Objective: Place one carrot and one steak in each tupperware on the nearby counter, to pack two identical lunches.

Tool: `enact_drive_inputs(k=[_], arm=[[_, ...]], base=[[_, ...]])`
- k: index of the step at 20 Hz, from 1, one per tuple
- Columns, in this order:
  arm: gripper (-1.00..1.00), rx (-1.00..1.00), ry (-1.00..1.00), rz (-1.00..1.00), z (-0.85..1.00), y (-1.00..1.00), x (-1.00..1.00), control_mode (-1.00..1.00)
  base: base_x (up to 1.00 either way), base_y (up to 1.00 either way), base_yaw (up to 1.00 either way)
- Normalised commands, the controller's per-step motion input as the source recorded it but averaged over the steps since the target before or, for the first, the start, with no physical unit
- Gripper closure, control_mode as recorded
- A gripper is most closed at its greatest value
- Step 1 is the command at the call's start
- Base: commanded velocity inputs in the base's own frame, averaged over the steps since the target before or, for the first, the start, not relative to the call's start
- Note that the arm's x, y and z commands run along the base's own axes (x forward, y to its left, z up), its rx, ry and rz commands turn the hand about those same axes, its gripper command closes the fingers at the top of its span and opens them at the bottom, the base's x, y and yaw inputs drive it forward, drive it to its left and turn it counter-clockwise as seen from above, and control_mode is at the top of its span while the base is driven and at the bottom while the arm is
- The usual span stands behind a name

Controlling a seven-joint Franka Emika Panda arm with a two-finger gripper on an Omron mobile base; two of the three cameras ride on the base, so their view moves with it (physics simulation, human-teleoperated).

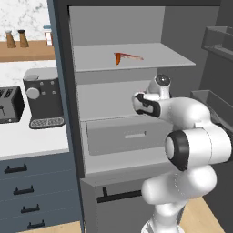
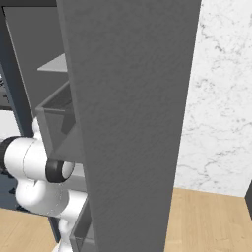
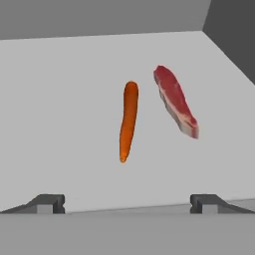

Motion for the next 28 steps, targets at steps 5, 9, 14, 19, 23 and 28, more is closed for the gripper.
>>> enact_drive_inputs(k=[5,9,14,19,23,28], arm=[[-1.0,-0.01,0.0,0.0,-0.28,0.0,0.37,-1.0],[-1.0,-0.06,0.0,0.0,-0.39,0.0,0.39,-1.0],[-1.0,-0.01,-0.03,0.0,-0.08,0.0,0.36,-1.0],[-1.0,0.0,-0.01,0.0,-0.02,0.0,0.27,-1.0],[-1.0,0.0,0.0,0.0,-0.17,0.0,0.32,-1.0],[-1.0,0.0,0.0,0.0,-0.21,0.0,0.29,-1.0]], base=[[0.0,0.0,0.0],[0.0,0.0,0.0],[0.0,0.0,0.0],[0.0,0.0,0.0],[0.0,0.0,0.0],[0.0,0.0,0.0]])
